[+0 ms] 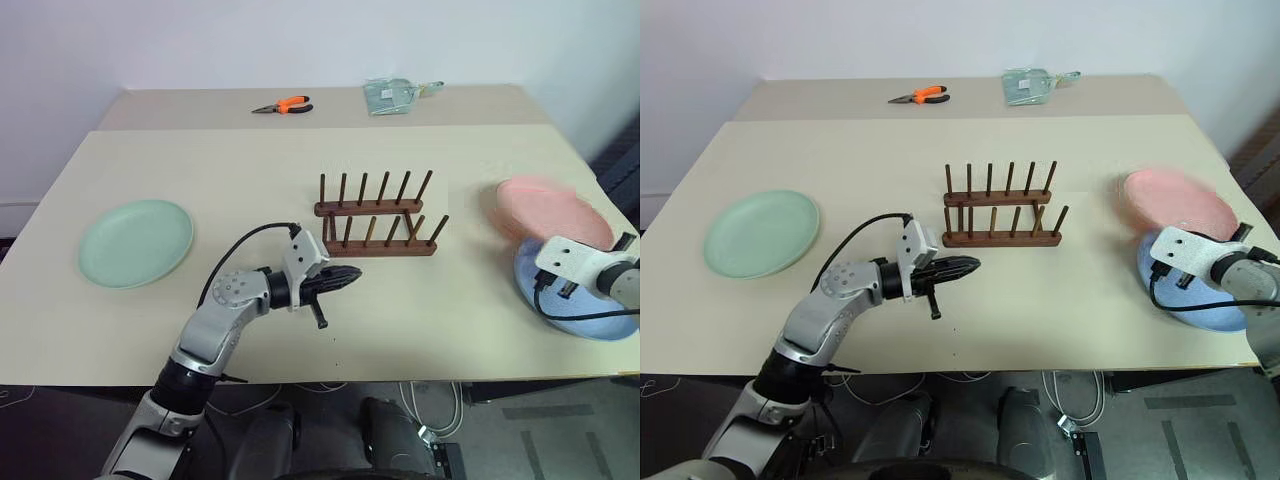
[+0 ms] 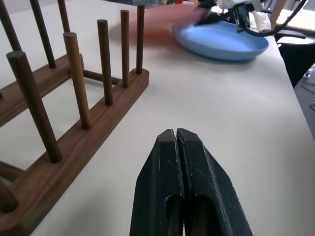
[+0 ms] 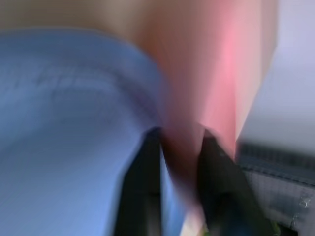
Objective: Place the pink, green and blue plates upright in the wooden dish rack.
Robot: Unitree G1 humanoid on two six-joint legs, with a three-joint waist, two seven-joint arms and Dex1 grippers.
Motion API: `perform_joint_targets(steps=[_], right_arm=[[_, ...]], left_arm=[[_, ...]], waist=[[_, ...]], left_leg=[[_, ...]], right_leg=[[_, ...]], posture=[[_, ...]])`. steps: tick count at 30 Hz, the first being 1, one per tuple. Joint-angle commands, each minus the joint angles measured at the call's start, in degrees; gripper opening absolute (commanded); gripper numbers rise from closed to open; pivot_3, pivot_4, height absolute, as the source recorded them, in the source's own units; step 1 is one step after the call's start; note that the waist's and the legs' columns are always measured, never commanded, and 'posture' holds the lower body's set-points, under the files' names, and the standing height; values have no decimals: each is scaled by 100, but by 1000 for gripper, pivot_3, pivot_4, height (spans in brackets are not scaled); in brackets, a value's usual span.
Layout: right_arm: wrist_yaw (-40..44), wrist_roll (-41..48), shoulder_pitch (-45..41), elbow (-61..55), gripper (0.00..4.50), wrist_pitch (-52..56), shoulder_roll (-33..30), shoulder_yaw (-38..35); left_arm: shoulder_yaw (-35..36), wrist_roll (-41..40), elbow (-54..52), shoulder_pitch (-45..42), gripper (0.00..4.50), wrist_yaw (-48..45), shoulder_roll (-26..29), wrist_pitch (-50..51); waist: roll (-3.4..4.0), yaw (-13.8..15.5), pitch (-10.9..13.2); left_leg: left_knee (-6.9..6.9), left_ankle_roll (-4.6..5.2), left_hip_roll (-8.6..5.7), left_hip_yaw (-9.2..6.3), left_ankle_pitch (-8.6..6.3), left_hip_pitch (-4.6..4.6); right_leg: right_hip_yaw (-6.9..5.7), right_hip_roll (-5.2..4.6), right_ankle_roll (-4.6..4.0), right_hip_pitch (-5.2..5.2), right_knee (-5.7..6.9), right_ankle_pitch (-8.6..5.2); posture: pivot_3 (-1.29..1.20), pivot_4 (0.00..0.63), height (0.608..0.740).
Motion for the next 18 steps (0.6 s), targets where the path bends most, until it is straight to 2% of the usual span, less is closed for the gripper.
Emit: perform_joint_targets(steps=[1,3,4,7,9,11,15,18], right_arm=[[-200,8,-147,-284,68,-204,-41,-274],[-128,430,-272,-677,68,-79,138,-590],[-11,917,-408,-1014,68,151,364,-827],[214,3479,-1092,-2344,68,1772,1497,-1698],[281,5745,-1267,-3339,68,2897,1992,-2071],[-68,7187,-1454,-3747,68,3651,2305,-2292],[-519,7954,-1527,-3916,68,4171,2349,-2292],[-669,8010,-1491,-3917,68,4336,2344,-2041]], left_arm=[[30,-32,-250,30,0,47,55,-52],[82,-47,-236,39,0,68,94,-58],[117,-55,-228,45,0,82,116,-67],[192,-80,-178,60,0,106,169,-99],[181,-57,-125,80,0,86,199,-162],[159,-32,-92,80,0,79,216,-200],[134,-39,-84,69,0,94,210,-212],[135,-51,-136,100,0,119,212,-211]], waist=[[0,6,0],[1,8,0],[0,-2,1],[3,-82,5],[7,-87,5],[4,-49,5],[3,64,5],[3,39,5]], left_leg=[[0,0,0,-1,0,-1],[0,0,0,-2,0,-1],[0,0,0,-2,0,-1],[-3,0,5,-3,0,4],[-3,0,8,-17,0,2],[-6,2,7,-37,0,-3],[1,4,2,-39,-2,-10],[3,4,-1,-30,-2,-11]], right_leg=[[-1,0,0,0,0,0],[0,0,0,0,-1,0],[1,0,0,0,0,0],[4,5,1,0,2,1],[3,8,0,1,7,3],[-14,8,-14,3,3,12],[-16,1,-20,8,-9,9],[-10,-2,-19,8,-12,9]], posture=[[0,150,740],[0,150,740],[0,150,740],[0,150,740],[0,150,740],[0,150,740],[0,150,740],[0,150,740]])
